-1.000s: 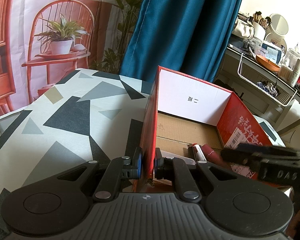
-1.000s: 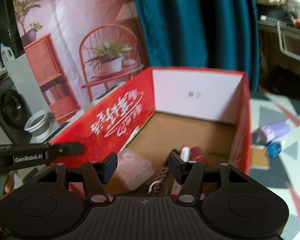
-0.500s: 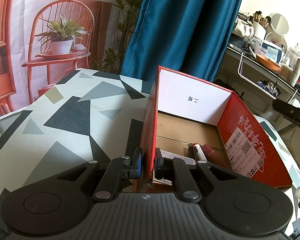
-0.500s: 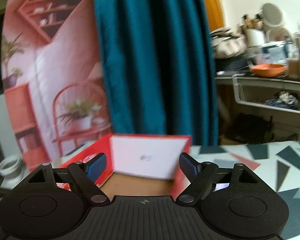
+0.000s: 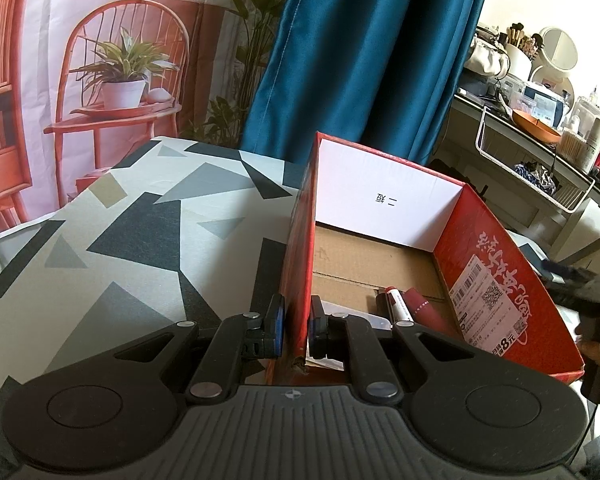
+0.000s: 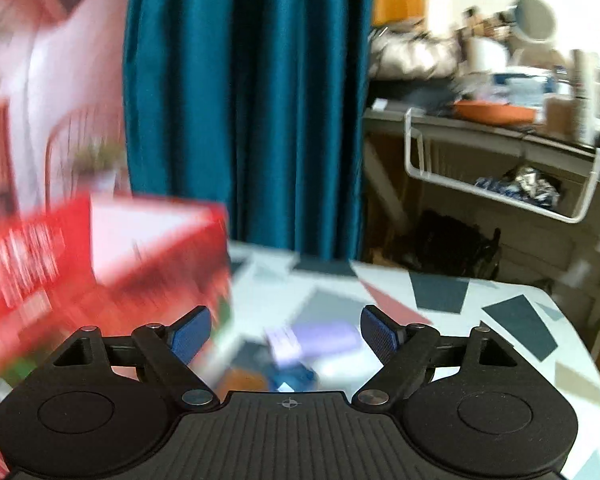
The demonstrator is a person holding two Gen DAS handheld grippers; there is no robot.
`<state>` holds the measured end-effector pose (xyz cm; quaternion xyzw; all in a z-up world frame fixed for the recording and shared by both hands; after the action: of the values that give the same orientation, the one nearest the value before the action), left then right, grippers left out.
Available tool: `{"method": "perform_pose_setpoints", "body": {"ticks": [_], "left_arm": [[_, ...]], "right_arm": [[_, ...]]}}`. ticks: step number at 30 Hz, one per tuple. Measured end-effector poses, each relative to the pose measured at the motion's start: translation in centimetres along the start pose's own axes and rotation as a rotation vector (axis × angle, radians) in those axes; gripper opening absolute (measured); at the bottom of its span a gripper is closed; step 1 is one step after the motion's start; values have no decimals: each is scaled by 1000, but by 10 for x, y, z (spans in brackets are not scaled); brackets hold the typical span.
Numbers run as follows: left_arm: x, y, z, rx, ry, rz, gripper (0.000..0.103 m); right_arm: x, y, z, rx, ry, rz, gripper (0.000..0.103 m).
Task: Organize rigid objects
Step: 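Swing the open right tool back toward the remaining items, then grasp the blue perfume bottle with the right gripper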
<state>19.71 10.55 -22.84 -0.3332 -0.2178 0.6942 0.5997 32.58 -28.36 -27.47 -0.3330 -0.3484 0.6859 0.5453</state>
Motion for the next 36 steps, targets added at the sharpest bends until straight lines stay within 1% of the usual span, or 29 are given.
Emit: {"method": "perform_pose_setpoints", "body": {"ticks": [2,5,9,15,17,20,25,27,28,33,36], "left_arm": [[0,0,0,0,0,5,13],[-2,0,1,0,-3,8,13],[-2,0,1,5,-4,4,13],[-2,0,1,10,-5,0,13],[-2,0,1,13,-4,0,13],[-2,0,1,14,-5,0,13],[-2,-1,1,14,-5,-1,13],[-2,-1,1,14,-4,0,13],[-2,-1,1,14,-4,0,13],[-2,-1,1,14,-5,-1,13],[-2,0,1,12,-5,3,13]], "right_arm": [[-9,8,-19,51,-7,49,79],[-15,14,-40,110,-41,60,76],[-16,19,-61,153,-89,77,76],[-6,19,-86,199,-146,158,75],[-5,15,-89,207,-163,153,70],[-6,12,-96,213,-183,131,67],[-12,13,-102,233,-218,69,66],[-15,15,-101,232,-219,42,60],[-17,15,-99,228,-211,29,55],[-21,18,-94,218,-161,-6,53],[-19,22,-89,212,-66,-5,53]]}}
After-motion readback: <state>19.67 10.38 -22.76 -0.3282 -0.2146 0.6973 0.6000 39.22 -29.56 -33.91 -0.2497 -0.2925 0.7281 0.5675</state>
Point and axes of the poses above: each gripper's, at about its wrist camera, not at the fingertips, and z roughly against the way its jaws point, x to its left, y to its underside, the point moved 4 cm from there along -z, roughly the way its jaws point, and after that the axes turned 9 degrees about x, right-handed, at the moved point
